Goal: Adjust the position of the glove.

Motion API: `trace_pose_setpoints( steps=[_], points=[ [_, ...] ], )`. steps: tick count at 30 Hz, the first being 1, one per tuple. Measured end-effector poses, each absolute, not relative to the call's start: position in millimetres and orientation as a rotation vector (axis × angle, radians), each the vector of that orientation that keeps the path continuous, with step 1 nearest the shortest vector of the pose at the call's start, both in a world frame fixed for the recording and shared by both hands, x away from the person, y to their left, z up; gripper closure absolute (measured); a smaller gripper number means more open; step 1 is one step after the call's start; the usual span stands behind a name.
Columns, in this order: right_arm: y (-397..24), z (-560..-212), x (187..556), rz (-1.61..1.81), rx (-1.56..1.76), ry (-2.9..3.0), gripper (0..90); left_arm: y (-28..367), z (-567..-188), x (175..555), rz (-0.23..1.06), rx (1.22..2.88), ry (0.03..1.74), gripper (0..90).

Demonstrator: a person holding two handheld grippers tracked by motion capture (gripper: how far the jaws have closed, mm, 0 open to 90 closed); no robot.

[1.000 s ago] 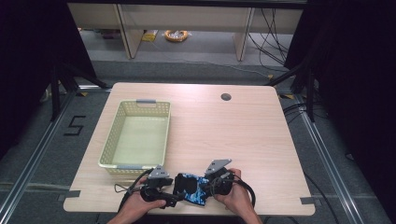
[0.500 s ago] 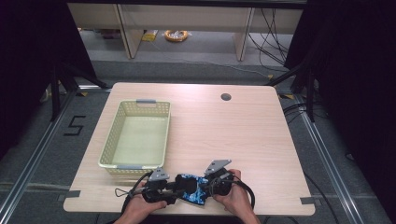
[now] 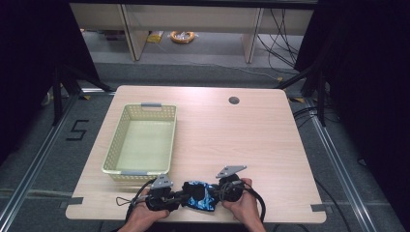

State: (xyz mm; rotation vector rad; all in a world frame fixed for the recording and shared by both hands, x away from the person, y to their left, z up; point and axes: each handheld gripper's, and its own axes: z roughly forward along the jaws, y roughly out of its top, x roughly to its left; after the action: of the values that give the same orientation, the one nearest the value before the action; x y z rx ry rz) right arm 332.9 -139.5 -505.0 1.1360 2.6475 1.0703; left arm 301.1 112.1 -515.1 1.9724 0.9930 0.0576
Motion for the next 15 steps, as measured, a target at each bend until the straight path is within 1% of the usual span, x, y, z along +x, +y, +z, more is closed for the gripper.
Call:
trace_pose_setpoints(
  steps=[4,5,6,7,15],
  points=[
    [-141,-507,333,1.117,1.147,2.628,79.1,112,-514,300,0.056,1.965,0.978,77.6],
    [-141,-506,332,1.115,1.150,2.634,79.3,113,-513,300,0.035,1.976,0.966,78.1],
    [-142,-504,331,1.112,1.145,2.641,79.6,113,-512,299,0.057,1.960,0.976,78.6],
    [-143,-504,331,1.115,1.157,2.640,79.7,114,-511,299,0.037,1.972,0.961,79.5],
    [-147,-496,327,1.188,1.161,2.605,80.1,117,-504,298,0.040,1.940,0.938,82.3]
  ],
)
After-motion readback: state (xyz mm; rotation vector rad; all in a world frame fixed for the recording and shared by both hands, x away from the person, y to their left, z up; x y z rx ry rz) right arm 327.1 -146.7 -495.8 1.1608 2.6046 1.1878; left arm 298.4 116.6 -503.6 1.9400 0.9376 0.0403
